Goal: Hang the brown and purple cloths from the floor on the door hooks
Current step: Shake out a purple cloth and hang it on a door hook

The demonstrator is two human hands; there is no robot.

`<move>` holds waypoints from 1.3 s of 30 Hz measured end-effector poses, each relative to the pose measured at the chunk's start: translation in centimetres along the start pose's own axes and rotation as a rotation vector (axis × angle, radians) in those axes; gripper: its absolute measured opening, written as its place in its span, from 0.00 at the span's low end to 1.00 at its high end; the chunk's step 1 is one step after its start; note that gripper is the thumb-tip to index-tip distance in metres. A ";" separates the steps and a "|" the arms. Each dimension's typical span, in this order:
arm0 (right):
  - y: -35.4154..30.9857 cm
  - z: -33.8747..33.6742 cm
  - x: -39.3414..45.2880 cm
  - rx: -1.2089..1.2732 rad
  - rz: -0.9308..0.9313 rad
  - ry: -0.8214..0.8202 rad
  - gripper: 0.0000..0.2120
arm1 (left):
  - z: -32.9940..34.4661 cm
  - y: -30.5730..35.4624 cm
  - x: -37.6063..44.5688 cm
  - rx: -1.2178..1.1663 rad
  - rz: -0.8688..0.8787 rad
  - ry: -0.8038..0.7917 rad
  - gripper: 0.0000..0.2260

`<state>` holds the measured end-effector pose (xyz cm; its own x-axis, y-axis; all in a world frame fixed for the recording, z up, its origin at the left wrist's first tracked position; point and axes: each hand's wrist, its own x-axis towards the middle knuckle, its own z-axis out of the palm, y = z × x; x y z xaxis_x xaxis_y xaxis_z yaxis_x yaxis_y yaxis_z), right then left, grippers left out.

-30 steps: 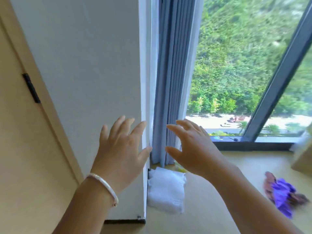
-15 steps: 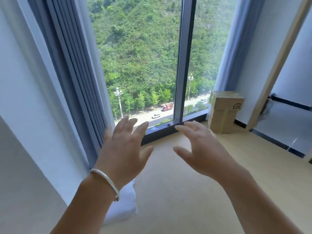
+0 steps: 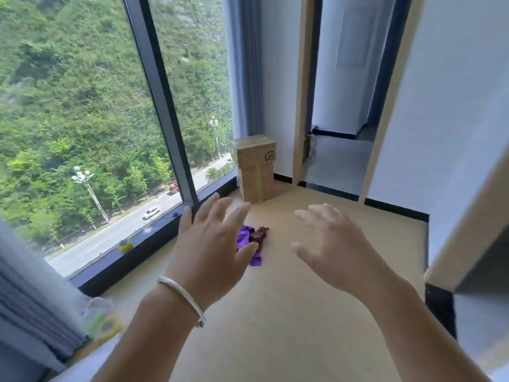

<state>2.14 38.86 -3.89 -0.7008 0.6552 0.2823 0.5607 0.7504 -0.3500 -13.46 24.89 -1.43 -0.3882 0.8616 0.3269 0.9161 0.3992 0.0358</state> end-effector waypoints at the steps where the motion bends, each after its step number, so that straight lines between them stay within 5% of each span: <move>1: 1.9 -0.6 -0.3 -0.010 0.038 0.011 0.26 | 0.6 1.6 1.2 -0.016 0.037 -0.003 0.29; 17: 19.6 -5.3 -3.6 0.017 0.488 0.271 0.22 | 9.4 18.5 15.1 -0.231 0.472 -0.097 0.27; 39: 35.5 -7.0 20.5 -0.160 0.608 0.278 0.23 | 19.9 24.7 45.6 -0.298 0.615 -0.149 0.31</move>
<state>10.76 79.56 -4.30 -0.1134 0.9460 0.3038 0.8919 0.2316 -0.3884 -10.50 80.33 -4.42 0.2192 0.9460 0.2386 0.9542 -0.2589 0.1499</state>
